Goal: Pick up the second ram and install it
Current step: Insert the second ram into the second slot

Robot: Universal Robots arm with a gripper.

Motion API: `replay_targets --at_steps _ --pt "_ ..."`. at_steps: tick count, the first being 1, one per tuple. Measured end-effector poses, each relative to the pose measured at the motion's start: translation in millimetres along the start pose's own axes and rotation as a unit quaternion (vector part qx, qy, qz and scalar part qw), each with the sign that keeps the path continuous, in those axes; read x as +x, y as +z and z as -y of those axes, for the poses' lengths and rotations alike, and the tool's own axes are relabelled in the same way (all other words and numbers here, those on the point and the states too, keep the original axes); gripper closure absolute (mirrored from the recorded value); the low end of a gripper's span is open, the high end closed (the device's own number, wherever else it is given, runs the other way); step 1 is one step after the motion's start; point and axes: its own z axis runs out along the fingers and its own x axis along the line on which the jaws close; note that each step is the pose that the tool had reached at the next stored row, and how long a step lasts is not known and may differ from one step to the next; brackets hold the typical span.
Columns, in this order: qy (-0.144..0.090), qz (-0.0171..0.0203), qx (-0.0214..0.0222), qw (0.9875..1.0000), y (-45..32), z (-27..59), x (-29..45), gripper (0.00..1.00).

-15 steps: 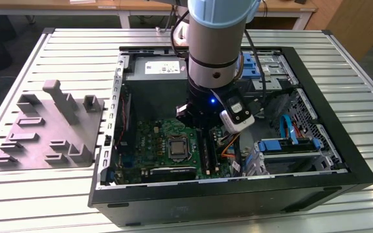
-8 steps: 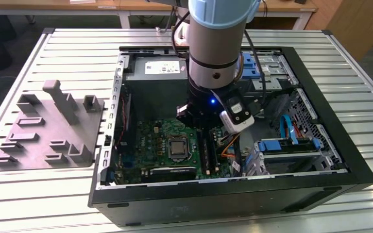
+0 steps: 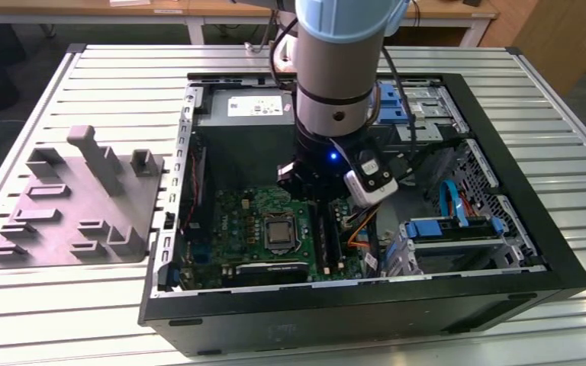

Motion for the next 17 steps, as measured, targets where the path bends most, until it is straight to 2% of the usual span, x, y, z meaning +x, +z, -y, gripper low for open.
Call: replay_targets --at_steps 2,5,17 --pt "0.0 -0.0008 0.0043 1.0 0.1 -0.2 0.0 0.89" --pt "-0.001 -0.0026 0.0173 0.9998 0.0 -0.6 0.0 0.89" --pt "-0.001 -0.0025 0.02 0.9998 -4.3 -1.0 -0.2 0.89"
